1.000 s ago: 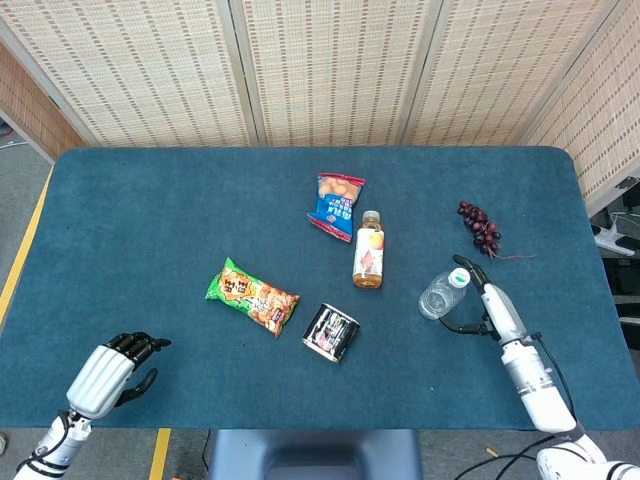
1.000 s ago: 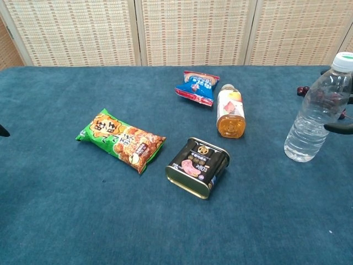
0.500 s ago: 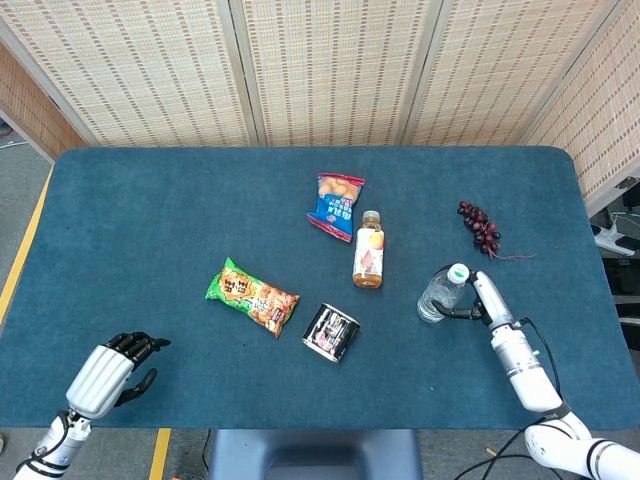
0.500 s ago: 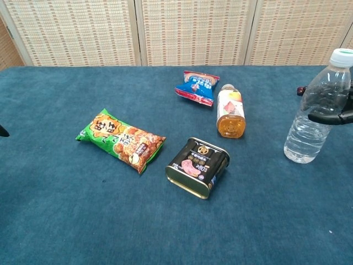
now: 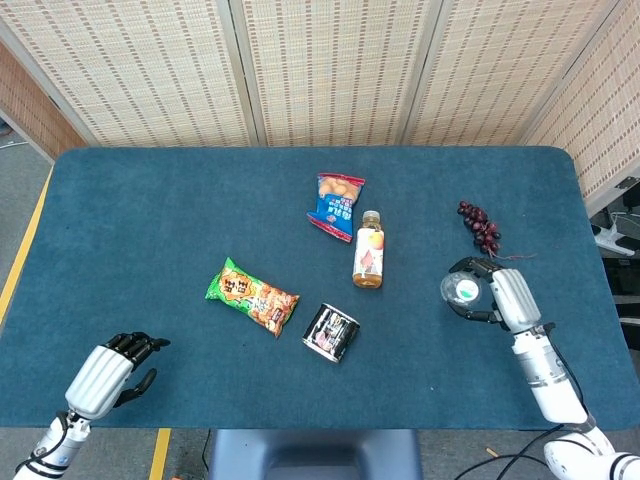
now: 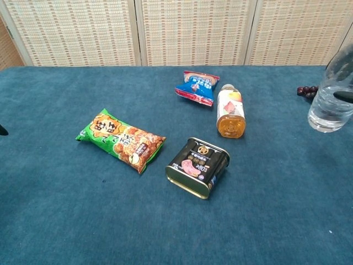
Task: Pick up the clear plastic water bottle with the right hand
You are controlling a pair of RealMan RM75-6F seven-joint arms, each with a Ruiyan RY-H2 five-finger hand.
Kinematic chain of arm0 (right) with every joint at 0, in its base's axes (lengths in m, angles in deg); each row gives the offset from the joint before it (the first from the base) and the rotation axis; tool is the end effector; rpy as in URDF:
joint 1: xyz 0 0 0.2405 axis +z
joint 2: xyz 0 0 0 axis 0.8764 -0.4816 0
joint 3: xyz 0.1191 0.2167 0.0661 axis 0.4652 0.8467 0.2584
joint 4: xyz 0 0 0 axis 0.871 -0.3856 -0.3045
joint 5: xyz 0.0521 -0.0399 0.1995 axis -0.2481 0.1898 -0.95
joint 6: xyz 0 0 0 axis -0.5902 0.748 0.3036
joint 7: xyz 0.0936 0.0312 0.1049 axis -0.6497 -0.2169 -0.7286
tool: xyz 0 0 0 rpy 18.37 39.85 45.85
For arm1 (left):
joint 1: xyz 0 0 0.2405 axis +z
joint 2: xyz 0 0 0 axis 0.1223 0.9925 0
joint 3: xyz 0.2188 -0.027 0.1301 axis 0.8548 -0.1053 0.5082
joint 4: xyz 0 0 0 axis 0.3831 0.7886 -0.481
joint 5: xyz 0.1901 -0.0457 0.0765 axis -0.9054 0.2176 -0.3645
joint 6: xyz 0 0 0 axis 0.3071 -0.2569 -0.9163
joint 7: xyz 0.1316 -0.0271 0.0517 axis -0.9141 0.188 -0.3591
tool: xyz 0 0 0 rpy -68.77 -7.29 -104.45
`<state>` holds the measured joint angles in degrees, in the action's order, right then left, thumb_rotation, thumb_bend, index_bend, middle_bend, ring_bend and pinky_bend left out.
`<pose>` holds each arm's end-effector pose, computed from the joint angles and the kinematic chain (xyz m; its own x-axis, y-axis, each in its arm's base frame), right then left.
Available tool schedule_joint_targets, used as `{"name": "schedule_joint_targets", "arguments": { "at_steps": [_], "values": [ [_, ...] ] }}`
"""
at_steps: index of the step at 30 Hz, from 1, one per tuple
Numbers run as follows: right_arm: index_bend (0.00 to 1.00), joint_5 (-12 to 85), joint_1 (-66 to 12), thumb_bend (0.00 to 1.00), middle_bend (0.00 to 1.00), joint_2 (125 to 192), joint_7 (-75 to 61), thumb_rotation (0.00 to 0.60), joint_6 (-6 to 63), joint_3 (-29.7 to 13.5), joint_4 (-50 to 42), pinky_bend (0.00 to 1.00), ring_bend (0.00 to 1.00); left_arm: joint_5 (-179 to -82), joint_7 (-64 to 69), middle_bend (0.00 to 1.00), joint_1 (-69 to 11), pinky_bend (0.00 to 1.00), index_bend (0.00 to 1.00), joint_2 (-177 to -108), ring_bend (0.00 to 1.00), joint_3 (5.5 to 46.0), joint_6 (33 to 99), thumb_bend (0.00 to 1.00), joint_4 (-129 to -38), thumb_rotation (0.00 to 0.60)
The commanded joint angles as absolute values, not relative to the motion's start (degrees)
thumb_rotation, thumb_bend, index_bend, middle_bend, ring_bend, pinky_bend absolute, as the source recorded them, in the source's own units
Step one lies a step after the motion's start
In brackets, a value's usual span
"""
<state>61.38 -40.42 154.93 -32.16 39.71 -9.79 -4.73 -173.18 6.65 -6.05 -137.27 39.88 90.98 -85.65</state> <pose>-0.2769 -0.2900 0.0900 0.0046 -0.0661 0.9978 -0.9705 -0.2409 -0.0115 -0.2849 0.1861 0.0773 0.4262 0.0340 0.9040 0.8118 -0.4552 -0.3657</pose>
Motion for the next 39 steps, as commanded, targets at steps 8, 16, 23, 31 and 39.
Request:
{"name": "schedule_joint_targets", "arguments": {
  "at_steps": [8, 16, 23, 31, 39],
  "values": [
    [0.76, 58.7, -40.6, 0.48, 0.68, 162.4, -7.5, 0.6, 45.6, -7.9, -13.4, 0.57, 0.61, -173.1, 6.3, 0.39, -6.1, 0.39, 0.27, -137.3, 0.3, 39.9, 90.7, 0.43, -85.8, 0.6],
    [0.76, 73.6, -35.1, 0.48, 0.68, 149.5, -75.2, 0.6, 39.3, -19.7, -1.4, 0.57, 0.61, -173.1, 6.6, 0.39, -6.0, 0.39, 0.27, -137.3, 0.3, 39.9, 90.9, 0.42, -85.7, 0.6],
    [0.76, 72.5, -35.2, 0.48, 0.68, 150.6, -72.7, 0.6, 41.1, -19.4, -7.4, 0.57, 0.61, -173.0, 7.1, 0.39, -5.9, 0.39, 0.27, -137.1, 0.3, 39.7, 91.3, 0.43, -85.8, 0.6],
    [0.76, 66.6, -39.4, 0.48, 0.68, 162.4, -30.1, 0.6, 51.0, -12.1, -22.8, 0.57, 0.61, -172.8, 7.4, 0.39, -5.9, 0.39, 0.27, -137.0, 0.3, 39.7, 91.3, 0.42, -85.6, 0.6],
    [0.77, 66.8, -39.7, 0.48, 0.69, 169.2, -17.6, 0.6, 61.1, -9.2, -35.0, 0.57, 0.61, -173.0, 7.0, 0.39, -5.9, 0.39, 0.27, -137.0, 0.3, 39.8, 91.1, 0.43, -85.8, 0.6]
  ]
}}
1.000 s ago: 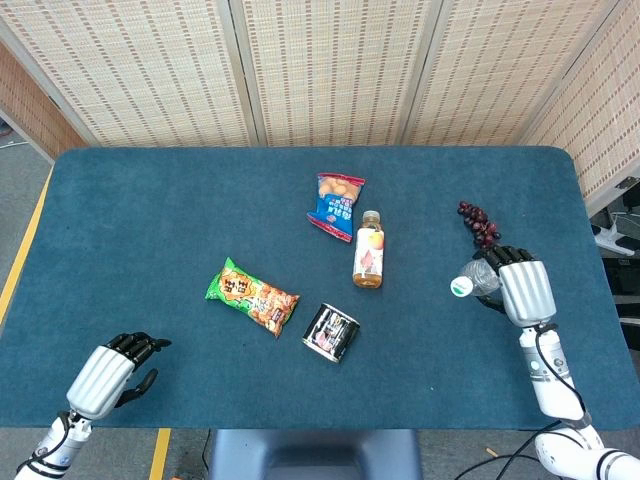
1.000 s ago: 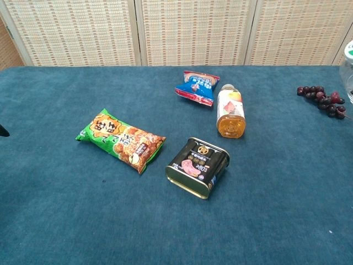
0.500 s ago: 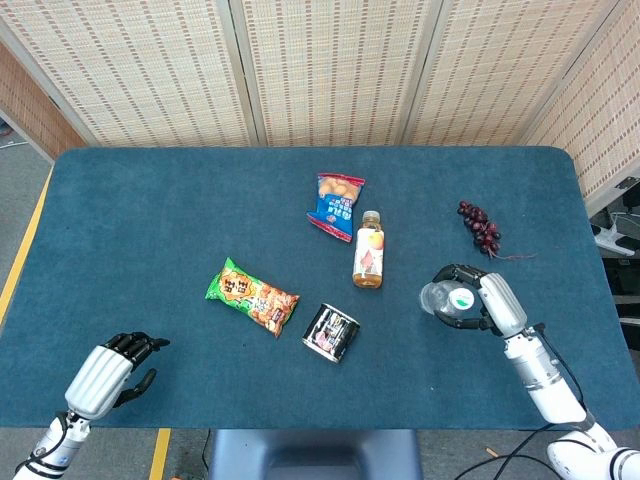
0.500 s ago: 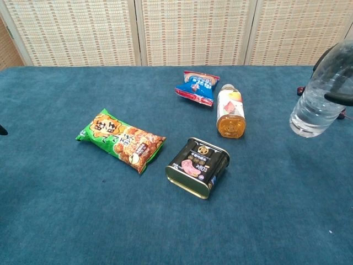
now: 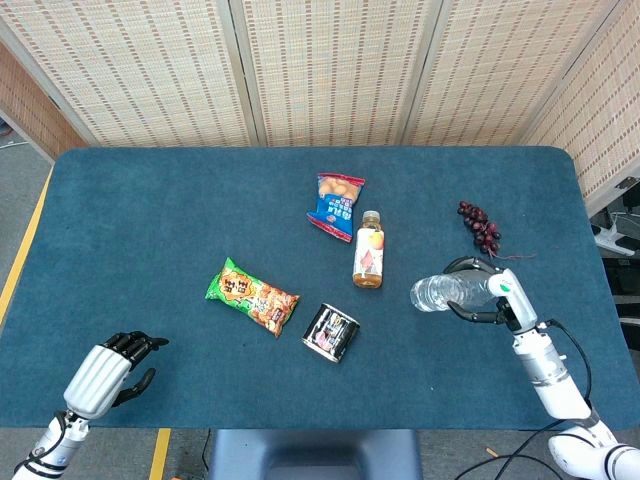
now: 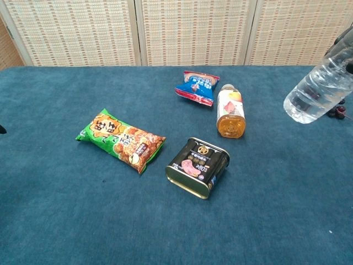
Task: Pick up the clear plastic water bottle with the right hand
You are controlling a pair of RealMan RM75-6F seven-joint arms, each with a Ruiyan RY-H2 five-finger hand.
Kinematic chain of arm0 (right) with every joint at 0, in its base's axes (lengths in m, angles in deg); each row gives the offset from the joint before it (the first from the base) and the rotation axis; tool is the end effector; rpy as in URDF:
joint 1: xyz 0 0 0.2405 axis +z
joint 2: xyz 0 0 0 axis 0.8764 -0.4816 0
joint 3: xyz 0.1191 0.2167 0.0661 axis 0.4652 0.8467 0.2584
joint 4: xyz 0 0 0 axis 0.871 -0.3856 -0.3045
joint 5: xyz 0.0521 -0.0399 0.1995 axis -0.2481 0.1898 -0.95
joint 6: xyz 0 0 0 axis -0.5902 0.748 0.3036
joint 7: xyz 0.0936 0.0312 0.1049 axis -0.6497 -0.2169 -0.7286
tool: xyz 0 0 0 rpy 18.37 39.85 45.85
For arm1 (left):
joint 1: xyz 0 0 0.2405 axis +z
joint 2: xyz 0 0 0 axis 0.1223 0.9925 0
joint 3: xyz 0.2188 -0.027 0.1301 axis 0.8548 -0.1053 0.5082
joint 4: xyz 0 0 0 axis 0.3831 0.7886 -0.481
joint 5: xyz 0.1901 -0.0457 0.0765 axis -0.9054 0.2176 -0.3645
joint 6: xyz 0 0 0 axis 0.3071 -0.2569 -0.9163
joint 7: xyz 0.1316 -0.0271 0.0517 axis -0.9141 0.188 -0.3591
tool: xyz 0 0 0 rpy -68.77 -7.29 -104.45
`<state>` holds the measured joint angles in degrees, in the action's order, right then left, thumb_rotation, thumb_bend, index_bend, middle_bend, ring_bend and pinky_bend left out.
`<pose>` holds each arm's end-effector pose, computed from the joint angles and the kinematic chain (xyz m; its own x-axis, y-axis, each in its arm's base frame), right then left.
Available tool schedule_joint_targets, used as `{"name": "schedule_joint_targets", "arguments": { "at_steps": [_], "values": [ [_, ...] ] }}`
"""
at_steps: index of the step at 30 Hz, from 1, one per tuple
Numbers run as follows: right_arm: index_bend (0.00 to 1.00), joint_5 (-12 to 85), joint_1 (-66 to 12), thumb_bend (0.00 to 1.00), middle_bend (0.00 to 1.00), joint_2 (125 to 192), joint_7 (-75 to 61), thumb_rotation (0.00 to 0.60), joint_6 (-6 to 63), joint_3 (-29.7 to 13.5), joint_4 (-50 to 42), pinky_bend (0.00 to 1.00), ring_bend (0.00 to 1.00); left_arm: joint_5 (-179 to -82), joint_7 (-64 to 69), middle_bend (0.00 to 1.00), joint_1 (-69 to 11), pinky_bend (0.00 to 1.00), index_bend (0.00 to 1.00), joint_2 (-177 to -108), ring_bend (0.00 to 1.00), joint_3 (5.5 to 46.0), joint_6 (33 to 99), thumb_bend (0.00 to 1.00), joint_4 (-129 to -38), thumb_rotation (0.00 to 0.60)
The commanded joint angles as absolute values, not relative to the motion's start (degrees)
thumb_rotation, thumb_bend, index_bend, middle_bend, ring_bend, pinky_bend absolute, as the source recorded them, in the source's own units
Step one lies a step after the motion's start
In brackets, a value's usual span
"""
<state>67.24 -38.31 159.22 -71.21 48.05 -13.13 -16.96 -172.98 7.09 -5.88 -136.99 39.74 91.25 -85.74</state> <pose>-0.2807 -0.2932 0.0885 -0.4629 -0.2297 0.8561 -0.7959 -0.3174 -0.5155 -0.2858 0.1861 0.0799 0.4204 0.0313 0.9068 0.8165 -0.4489 -0.3630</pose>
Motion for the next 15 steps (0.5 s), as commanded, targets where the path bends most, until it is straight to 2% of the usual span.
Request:
{"name": "schedule_joint_targets", "arguments": {
  "at_steps": [1, 7, 12, 15],
  "values": [
    [0.77, 66.9, -39.8, 0.48, 0.69, 169.2, -18.4, 0.6, 61.3, -9.4, -34.8, 0.57, 0.61, -173.0, 7.1, 0.39, -5.9, 0.39, 0.27, -137.0, 0.3, 39.8, 91.1, 0.43, -85.9, 0.6],
    [0.77, 68.1, -40.1, 0.48, 0.69, 167.4, -25.7, 0.6, 60.0, -11.9, -30.1, 0.58, 0.61, -172.9, 6.8, 0.39, -5.9, 0.39, 0.27, -137.1, 0.3, 39.7, 91.1, 0.42, -85.8, 0.6],
    [0.78, 69.1, -39.4, 0.48, 0.7, 162.6, -43.0, 0.6, 54.3, -15.8, -20.5, 0.58, 0.62, -173.0, 6.7, 0.39, -5.8, 0.39, 0.27, -137.1, 0.3, 39.7, 91.2, 0.42, -85.7, 0.6],
    [0.78, 67.6, -38.8, 0.48, 0.71, 158.9, -54.7, 0.6, 50.4, -16.6, -13.6, 0.59, 0.63, -173.0, 7.0, 0.39, -5.8, 0.39, 0.27, -137.1, 0.3, 39.7, 91.3, 0.42, -85.8, 0.6]
  ]
}}
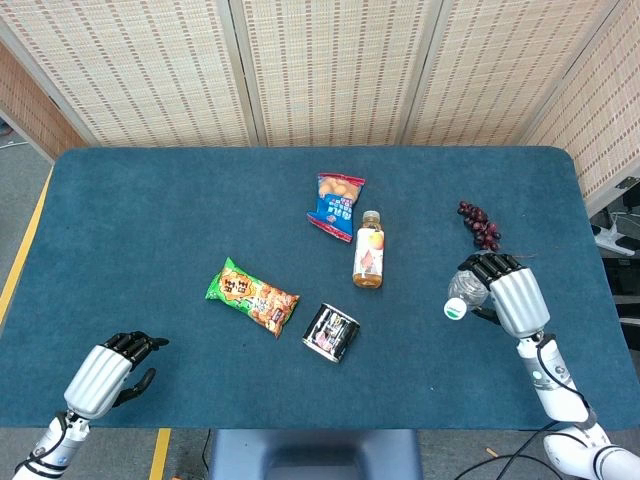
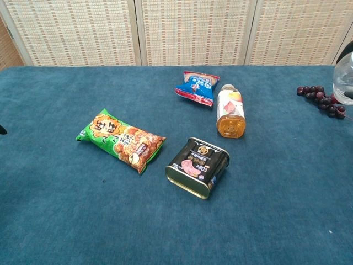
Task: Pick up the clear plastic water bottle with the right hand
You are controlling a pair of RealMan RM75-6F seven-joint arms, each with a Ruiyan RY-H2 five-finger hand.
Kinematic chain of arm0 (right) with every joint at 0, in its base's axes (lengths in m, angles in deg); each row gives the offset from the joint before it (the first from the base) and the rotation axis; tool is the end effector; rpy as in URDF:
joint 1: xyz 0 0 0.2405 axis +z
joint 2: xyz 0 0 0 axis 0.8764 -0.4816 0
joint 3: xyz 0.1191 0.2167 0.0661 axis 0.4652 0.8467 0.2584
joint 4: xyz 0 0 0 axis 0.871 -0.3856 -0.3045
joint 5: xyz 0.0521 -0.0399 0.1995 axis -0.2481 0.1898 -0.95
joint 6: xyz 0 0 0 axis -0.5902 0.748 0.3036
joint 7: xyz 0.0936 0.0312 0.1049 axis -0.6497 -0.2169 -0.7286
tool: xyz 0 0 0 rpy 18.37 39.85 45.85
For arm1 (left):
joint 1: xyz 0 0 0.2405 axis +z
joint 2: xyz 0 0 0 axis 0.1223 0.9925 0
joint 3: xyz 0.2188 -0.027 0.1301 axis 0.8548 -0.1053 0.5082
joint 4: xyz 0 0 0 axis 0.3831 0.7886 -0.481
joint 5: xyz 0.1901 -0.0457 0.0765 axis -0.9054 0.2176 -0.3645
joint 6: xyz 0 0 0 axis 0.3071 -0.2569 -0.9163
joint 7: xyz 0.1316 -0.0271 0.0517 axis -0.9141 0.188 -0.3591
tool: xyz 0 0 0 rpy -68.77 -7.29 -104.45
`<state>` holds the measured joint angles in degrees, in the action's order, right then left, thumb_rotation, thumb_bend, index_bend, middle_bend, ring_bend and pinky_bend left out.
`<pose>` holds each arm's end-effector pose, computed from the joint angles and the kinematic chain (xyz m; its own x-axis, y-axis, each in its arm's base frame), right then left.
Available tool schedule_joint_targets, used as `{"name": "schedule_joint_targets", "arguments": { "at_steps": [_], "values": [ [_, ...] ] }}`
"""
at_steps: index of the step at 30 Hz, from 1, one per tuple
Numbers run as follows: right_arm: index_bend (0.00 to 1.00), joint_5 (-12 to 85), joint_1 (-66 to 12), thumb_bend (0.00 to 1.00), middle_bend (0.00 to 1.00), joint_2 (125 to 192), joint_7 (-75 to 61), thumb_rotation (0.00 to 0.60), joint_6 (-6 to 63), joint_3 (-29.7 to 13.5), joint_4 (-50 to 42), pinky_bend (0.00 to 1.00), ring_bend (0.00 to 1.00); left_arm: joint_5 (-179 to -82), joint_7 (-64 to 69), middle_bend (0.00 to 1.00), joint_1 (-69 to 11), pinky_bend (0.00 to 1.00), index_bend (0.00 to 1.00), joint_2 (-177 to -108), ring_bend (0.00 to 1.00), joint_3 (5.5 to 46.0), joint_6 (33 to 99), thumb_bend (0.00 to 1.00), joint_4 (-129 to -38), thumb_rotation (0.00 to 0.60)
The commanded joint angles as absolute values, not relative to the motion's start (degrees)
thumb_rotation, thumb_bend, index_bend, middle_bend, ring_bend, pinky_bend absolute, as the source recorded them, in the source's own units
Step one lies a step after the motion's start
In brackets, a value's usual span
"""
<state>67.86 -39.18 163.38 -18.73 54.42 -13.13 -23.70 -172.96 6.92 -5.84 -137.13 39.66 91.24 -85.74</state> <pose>-0.2856 -0.2874 0.0874 0.3483 0.2157 0.9122 -0.8310 -0.3793 0.4069 -0.2855 0.1861 0.0792 0.4204 0.0296 0.9069 0.8166 -0.4481 -0.3639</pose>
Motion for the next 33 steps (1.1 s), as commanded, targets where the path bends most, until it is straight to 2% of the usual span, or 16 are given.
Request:
{"name": "schedule_joint_targets", "arguments": {
  "at_steps": [1, 4, 9, 12, 15, 17, 20, 23, 25, 29, 33],
  "values": [
    [0.78, 66.7, -38.5, 0.48, 0.71, 158.3, -56.9, 0.6, 49.3, -16.2, -12.1, 0.59, 0.63, -173.0, 7.0, 0.39, -5.8, 0.39, 0.27, -137.1, 0.3, 39.6, 91.3, 0.42, -85.8, 0.6],
    [0.78, 65.3, -37.3, 0.48, 0.71, 156.1, -57.9, 0.6, 46.7, -15.0, -8.5, 0.59, 0.64, -172.8, 7.1, 0.39, -5.8, 0.39, 0.27, -137.1, 0.3, 39.6, 91.3, 0.42, -85.6, 0.6],
    [0.79, 66.6, -37.9, 0.48, 0.71, 151.6, -48.5, 0.6, 49.6, -13.7, 2.2, 0.6, 0.64, -172.5, 7.1, 0.39, -5.8, 0.39, 0.27, -137.2, 0.3, 39.4, 91.2, 0.42, -85.5, 0.6],
    [0.79, 65.0, -38.3, 0.48, 0.71, 150.1, -44.4, 0.6, 47.2, -14.3, 5.1, 0.61, 0.64, -172.6, 7.2, 0.39, -5.8, 0.39, 0.27, -137.1, 0.3, 39.5, 91.0, 0.42, -85.6, 0.6],
    [0.79, 60.8, -38.2, 0.48, 0.71, 151.3, -40.7, 0.6, 42.0, -14.7, 1.2, 0.61, 0.64, -172.7, 7.0, 0.39, -5.8, 0.39, 0.27, -137.1, 0.3, 39.6, 91.1, 0.42, -85.5, 0.6],
    [0.79, 57.4, -38.4, 0.48, 0.71, 154.8, -36.4, 0.6, 40.3, -13.7, -4.9, 0.61, 0.64, -172.7, 7.1, 0.39, -5.9, 0.39, 0.27, -137.2, 0.3, 39.6, 91.1, 0.42, -85.5, 0.6],
    [0.79, 55.2, -38.3, 0.48, 0.71, 160.0, -33.1, 0.6, 40.3, -12.1, -12.4, 0.61, 0.64, -172.8, 7.0, 0.39, -5.9, 0.39, 0.27, -137.2, 0.3, 39.6, 91.0, 0.43, -85.5, 0.6],
    [0.79, 57.2, -38.2, 0.48, 0.71, 161.2, -34.1, 0.6, 42.6, -11.8, -13.5, 0.61, 0.64, -172.6, 6.8, 0.39, -6.0, 0.39, 0.27, -137.3, 0.3, 39.6, 90.6, 0.43, -85.5, 0.6],
    [0.79, 59.4, -38.2, 0.48, 0.71, 160.6, -34.2, 0.6, 44.9, -11.9, -11.8, 0.61, 0.64, -172.5, 6.7, 0.39, -6.0, 0.39, 0.27, -137.4, 0.3, 39.6, 90.5, 0.43, -85.5, 0.6],
    [0.79, 64.2, -38.7, 0.48, 0.71, 156.3, -35.8, 0.6, 49.2, -12.4, -2.4, 0.61, 0.64, -172.6, 6.3, 0.39, -6.0, 0.39, 0.27, -137.4, 0.3, 39.7, 90.4, 0.43, -85.5, 0.6],
    [0.79, 66.6, -38.8, 0.48, 0.71, 151.7, -36.8, 0.6, 49.2, -13.5, 5.3, 0.61, 0.64, -172.9, 6.1, 0.39, -6.0, 0.39, 0.27, -137.4, 0.3, 39.8, 90.6, 0.42, -85.5, 0.6]
  ]
}}
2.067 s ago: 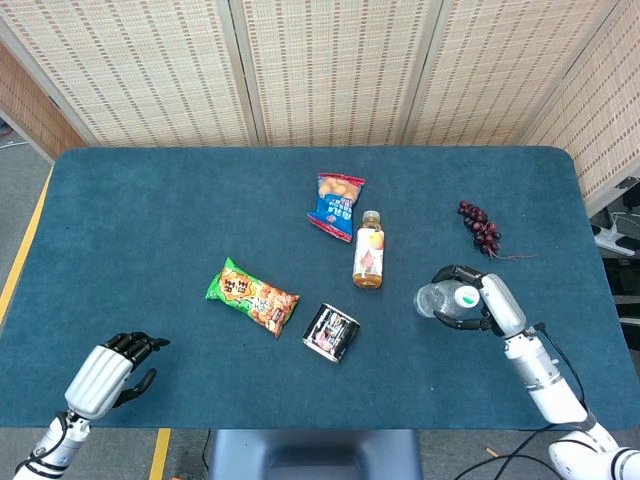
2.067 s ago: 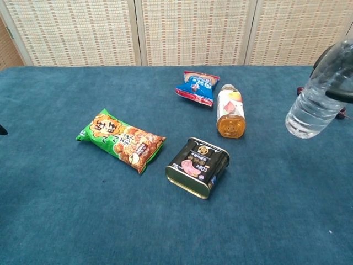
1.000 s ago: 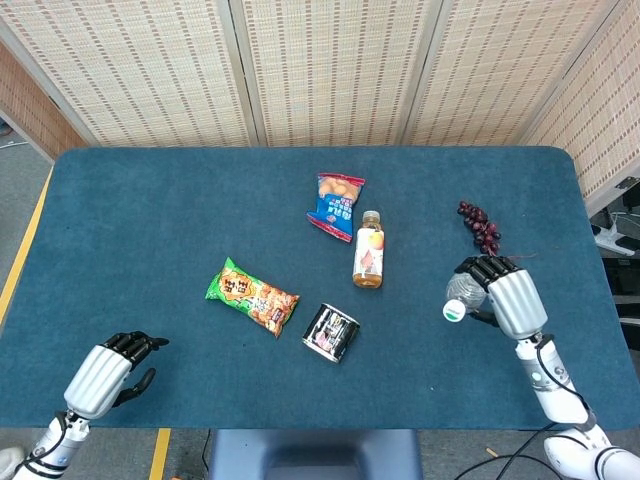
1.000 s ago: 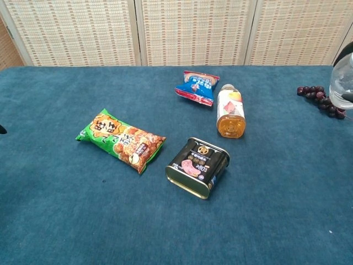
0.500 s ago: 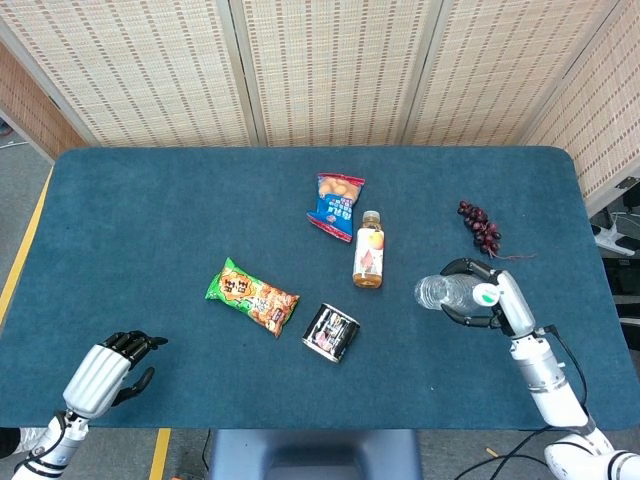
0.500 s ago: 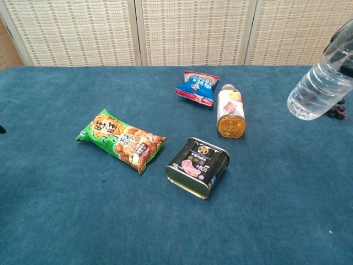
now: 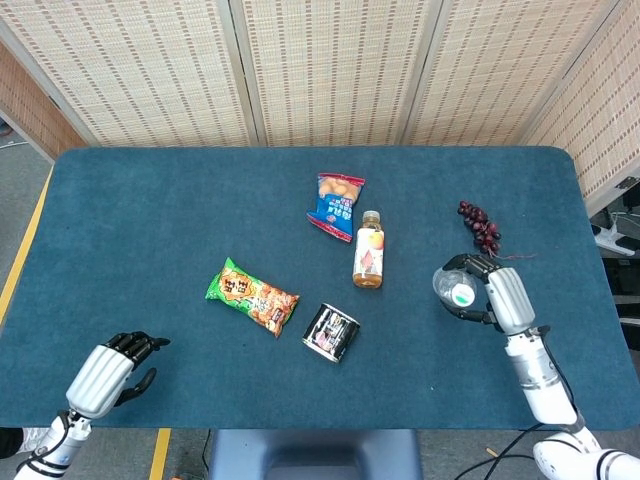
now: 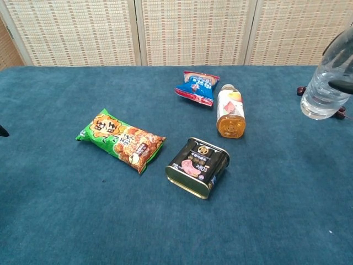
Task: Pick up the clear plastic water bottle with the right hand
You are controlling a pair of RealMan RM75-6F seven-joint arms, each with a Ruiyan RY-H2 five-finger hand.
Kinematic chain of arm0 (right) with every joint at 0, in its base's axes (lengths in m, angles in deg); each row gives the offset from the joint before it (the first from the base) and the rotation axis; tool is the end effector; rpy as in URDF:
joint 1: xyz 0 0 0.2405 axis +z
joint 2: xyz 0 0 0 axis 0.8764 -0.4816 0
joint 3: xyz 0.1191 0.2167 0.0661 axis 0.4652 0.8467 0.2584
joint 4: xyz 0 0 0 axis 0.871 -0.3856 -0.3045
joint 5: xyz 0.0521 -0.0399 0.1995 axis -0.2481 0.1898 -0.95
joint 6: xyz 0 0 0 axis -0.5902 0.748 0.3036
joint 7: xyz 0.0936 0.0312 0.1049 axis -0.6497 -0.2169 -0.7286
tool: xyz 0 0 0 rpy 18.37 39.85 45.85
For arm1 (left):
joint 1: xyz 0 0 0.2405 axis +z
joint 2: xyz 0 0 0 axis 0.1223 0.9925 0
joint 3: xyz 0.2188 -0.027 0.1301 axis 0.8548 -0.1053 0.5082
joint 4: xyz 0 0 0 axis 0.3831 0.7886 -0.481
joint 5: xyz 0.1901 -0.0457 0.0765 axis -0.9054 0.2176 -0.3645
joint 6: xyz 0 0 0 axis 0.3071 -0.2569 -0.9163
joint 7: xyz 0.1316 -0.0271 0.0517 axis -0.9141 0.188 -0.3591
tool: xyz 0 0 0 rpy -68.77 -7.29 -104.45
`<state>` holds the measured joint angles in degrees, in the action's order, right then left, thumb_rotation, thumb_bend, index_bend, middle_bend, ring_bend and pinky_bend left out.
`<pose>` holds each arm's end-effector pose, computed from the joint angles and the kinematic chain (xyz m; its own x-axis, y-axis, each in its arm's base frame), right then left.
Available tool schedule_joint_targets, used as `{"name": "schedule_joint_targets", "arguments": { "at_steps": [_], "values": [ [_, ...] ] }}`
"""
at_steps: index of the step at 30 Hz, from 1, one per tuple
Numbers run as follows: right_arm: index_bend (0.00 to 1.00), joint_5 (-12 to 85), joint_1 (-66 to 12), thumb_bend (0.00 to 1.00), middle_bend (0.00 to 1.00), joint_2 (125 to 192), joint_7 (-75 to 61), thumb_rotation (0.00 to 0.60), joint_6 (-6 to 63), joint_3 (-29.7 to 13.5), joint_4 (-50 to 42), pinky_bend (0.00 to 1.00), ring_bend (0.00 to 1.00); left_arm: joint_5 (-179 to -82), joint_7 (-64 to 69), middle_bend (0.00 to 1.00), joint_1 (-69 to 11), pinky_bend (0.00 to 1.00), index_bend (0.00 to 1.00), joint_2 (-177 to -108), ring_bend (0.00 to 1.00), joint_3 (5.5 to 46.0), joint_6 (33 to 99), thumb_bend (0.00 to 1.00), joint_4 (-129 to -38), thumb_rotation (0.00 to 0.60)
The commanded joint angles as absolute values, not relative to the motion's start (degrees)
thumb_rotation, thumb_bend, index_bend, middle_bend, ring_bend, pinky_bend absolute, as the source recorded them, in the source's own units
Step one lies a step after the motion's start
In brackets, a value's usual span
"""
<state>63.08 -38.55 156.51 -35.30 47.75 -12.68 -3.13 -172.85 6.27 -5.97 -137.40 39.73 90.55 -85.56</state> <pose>-0.2514 -0.2828 0.0858 -0.1062 -0.0442 0.9934 -0.9304 -0.3481 -0.1149 -0.2861 0.1866 0.0764 0.4332 0.0356 0.9006 0.8122 -0.4485 -0.3730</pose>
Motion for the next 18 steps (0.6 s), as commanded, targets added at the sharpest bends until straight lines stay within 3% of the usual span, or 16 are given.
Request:
{"name": "schedule_joint_targets", "arguments": {
  "at_steps": [1, 6, 12, 18],
  "values": [
    [0.79, 66.6, -38.8, 0.48, 0.72, 151.3, -36.4, 0.6, 49.0, -13.6, 6.0, 0.61, 0.64, -172.9, 6.1, 0.39, -5.9, 0.39, 0.27, -137.4, 0.3, 39.7, 90.6, 0.42, -85.5, 0.6],
    [0.79, 62.6, -38.7, 0.48, 0.72, 153.5, -31.7, 0.6, 43.9, -14.0, 1.0, 0.61, 0.64, -172.7, 6.4, 0.39, -5.9, 0.39, 0.27, -137.3, 0.3, 39.7, 90.7, 0.42, -85.5, 0.6],
    [0.79, 56.0, -38.0, 0.48, 0.72, 162.2, -27.8, 0.6, 38.5, -12.1, -13.8, 0.61, 0.64, -172.8, 6.4, 0.39, -5.9, 0.39, 0.27, -137.3, 0.3, 39.7, 90.7, 0.42, -85.5, 0.6],
    [0.79, 61.3, -39.1, 0.49, 0.72, 159.5, -33.2, 0.6, 44.1, -12.8, -7.7, 0.61, 0.64, -172.7, 6.3, 0.39, -5.9, 0.39, 0.27, -137.3, 0.3, 39.6, 90.9, 0.42, -85.5, 0.6]
  ]
}}
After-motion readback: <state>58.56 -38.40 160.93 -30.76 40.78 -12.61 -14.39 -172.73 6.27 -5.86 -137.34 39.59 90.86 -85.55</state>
